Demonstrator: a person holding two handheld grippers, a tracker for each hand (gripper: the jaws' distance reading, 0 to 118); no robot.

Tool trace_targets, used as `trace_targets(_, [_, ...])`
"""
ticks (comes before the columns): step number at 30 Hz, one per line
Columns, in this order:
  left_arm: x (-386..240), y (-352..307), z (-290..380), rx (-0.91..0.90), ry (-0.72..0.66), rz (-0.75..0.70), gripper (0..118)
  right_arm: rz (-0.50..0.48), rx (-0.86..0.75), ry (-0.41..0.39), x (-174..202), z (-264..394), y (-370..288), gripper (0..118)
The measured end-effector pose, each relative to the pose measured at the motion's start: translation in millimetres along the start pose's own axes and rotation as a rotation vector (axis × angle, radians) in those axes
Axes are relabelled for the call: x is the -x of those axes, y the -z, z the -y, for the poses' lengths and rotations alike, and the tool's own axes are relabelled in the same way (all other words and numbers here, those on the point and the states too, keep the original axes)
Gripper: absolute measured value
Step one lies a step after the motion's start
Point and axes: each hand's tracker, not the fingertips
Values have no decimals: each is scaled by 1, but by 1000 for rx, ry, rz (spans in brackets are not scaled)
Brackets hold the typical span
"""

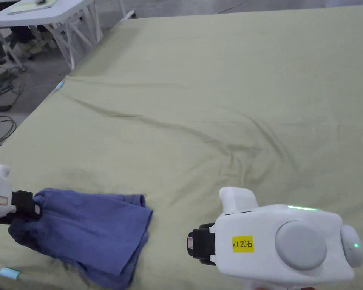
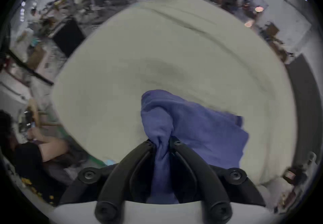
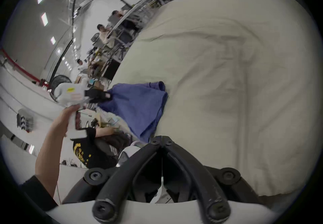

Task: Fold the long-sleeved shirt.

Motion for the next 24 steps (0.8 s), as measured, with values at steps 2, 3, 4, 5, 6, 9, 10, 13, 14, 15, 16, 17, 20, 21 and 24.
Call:
trace_targets(2, [12,15,1,84,-24,-10,35,-5,14,-20,9,3,2,0])
trace_targets(3, [12,17,5,111,5,-37,69,-3,19,-33,11,4,1,0])
trace_targets(4, [6,16,6,106,54,-68,111,-1,19,-40,12,5,-1,0])
trace_targets(5, [-2,14,8,79,139,-83,118,0,19,-45,12,5,-3,0])
trace_targets(6, [-11,4,13,-9,187,-79,114,-1,18,-47,9,5,-8,0])
trace_targets(9, [-27,-25,11,-111,150,-62,113,4,-7,-30,4,3,-23,0])
trace_targets(10, [-33,-34,10,-120,134,-33,113,9,-21,-26,2,1,-30,0])
trace_targets(13, [-55,-69,9,-179,87,119,113,0,-76,-19,-4,-2,-63,0])
trace_targets(14, [-69,-81,10,-179,83,174,113,-4,-99,-17,-8,-3,-80,0])
trace_targets(15, [-79,-98,12,-156,55,260,111,-5,-138,-16,-15,-4,-99,0])
trace_targets(16, [-91,-114,15,-113,50,349,90,2,-173,-17,-22,-5,-118,0])
trace_targets(17, [-107,-133,22,-146,75,466,42,19,-214,-19,-31,-6,-141,0])
trace_targets(20, [-164,-205,45,-408,244,435,0,105,-371,13,-58,-6,-218,0])
trace_targets(21, [-181,-225,53,-456,297,418,0,143,-429,18,-64,-5,-242,0])
trace_targets(24, [-224,-290,86,-696,357,413,0,286,-646,-49,-67,5,-324,0])
